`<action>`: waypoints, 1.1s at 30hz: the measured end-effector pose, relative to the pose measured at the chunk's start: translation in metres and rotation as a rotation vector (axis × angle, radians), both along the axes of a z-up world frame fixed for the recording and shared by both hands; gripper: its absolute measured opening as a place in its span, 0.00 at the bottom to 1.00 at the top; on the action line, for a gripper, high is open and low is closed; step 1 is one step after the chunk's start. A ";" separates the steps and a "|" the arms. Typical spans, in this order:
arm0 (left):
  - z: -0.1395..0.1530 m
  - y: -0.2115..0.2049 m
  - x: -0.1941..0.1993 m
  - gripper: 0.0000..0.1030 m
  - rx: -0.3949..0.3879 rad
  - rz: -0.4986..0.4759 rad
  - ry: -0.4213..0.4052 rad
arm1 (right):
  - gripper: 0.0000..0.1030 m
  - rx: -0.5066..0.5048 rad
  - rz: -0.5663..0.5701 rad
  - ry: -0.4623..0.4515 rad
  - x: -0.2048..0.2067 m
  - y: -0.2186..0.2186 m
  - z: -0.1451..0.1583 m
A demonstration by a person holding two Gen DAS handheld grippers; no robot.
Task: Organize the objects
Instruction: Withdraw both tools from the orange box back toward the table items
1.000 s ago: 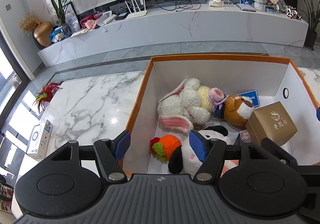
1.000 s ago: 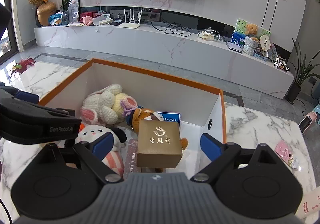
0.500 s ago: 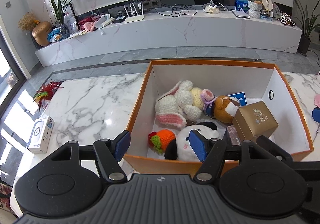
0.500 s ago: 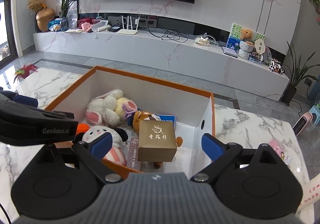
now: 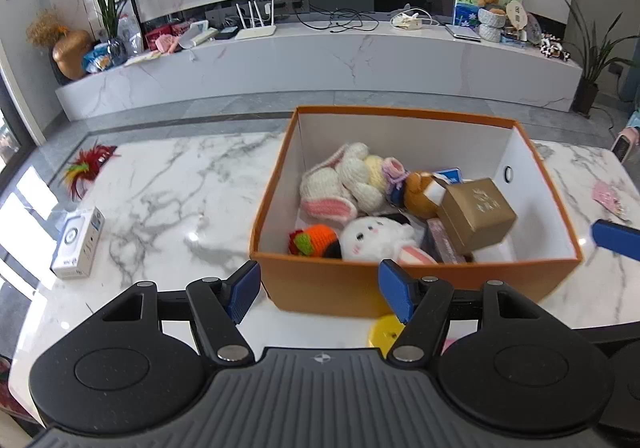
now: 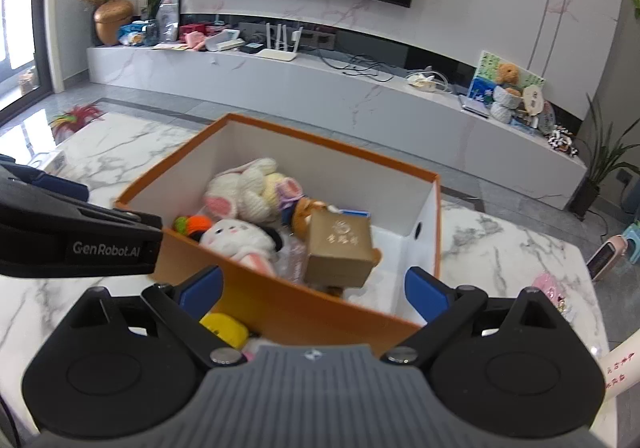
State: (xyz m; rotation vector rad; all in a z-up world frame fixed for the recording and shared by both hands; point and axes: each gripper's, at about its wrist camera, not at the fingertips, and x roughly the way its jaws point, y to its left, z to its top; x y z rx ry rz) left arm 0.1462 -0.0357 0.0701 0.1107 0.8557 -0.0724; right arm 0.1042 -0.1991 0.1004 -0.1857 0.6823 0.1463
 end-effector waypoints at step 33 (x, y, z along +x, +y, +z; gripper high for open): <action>-0.068 0.032 -0.063 0.75 0.041 0.004 0.117 | 0.95 0.041 0.224 0.217 -0.100 0.022 -0.099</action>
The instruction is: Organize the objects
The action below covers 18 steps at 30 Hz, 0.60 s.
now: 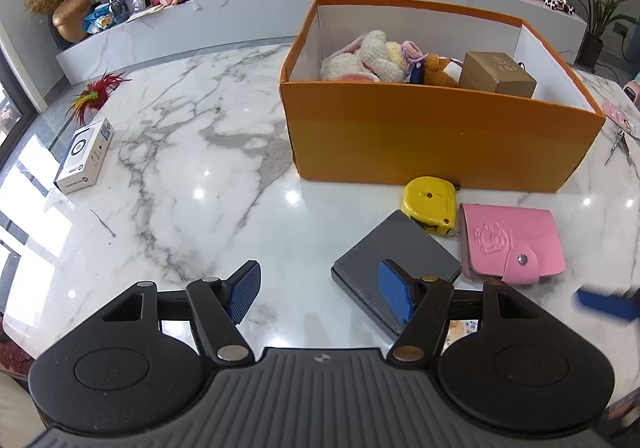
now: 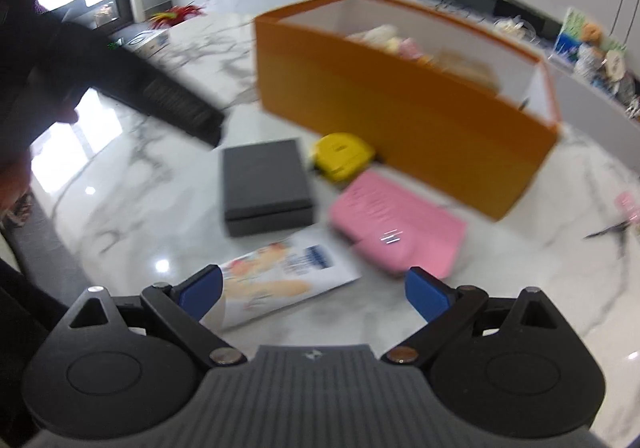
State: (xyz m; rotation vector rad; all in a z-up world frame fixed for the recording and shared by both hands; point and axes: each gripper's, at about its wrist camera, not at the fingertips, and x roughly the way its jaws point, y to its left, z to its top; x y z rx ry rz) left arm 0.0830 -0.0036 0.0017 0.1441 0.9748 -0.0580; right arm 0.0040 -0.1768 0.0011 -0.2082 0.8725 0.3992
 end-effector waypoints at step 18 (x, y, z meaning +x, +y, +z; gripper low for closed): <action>-0.019 -0.004 0.016 0.75 -0.014 -0.028 0.048 | 0.98 -0.068 -0.063 0.044 0.001 0.002 -0.042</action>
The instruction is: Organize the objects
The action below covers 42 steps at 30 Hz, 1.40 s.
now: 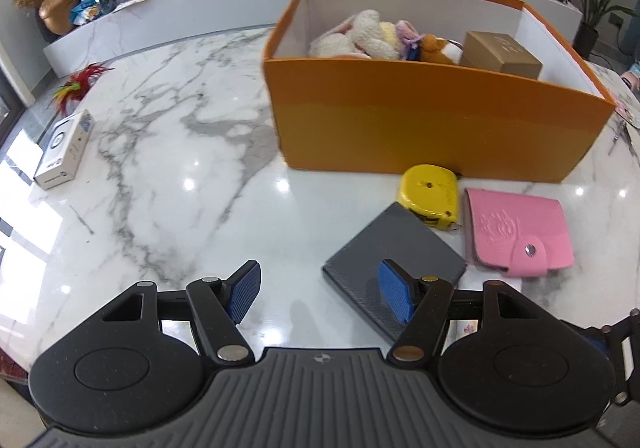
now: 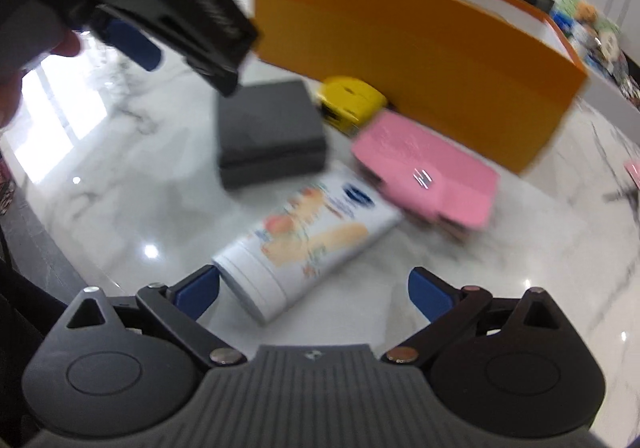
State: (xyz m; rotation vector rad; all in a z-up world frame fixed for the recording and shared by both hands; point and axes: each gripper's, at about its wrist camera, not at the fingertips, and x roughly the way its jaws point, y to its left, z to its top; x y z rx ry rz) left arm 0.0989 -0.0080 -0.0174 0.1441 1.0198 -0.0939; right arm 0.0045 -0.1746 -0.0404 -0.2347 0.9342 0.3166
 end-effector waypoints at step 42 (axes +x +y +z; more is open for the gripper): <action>-0.036 -0.028 0.013 0.88 0.022 -0.118 0.133 | 0.98 0.044 -0.114 0.026 0.024 -0.034 -0.010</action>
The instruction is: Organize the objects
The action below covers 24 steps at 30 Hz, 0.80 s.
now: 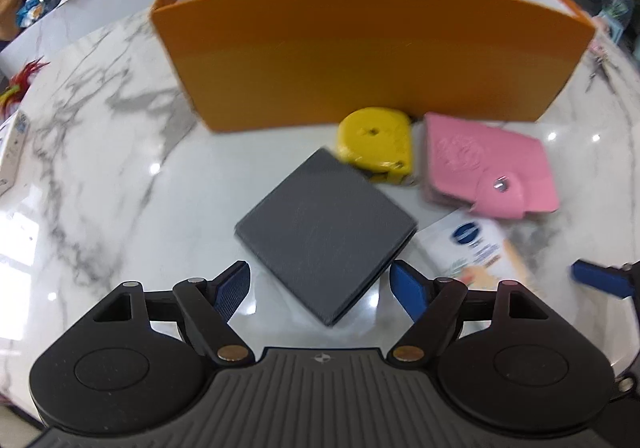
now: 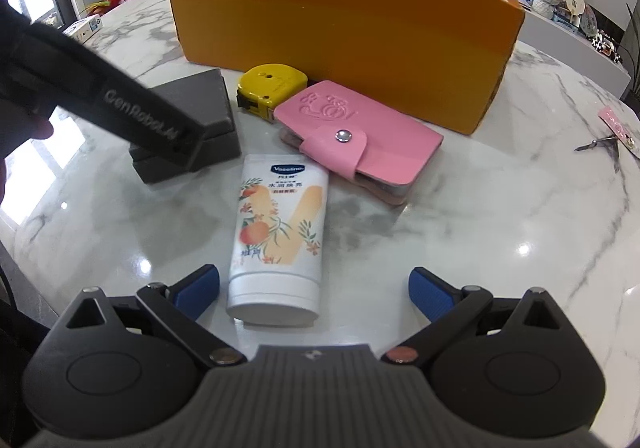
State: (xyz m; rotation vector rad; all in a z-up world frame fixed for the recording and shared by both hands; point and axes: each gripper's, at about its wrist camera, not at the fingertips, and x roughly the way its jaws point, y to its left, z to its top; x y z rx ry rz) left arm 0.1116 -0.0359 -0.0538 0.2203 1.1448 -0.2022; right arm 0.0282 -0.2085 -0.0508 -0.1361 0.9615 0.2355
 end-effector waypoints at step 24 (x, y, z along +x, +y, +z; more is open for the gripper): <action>-0.003 0.027 0.038 0.95 -0.290 0.292 0.138 | 0.98 0.001 0.058 0.005 -0.003 0.010 0.002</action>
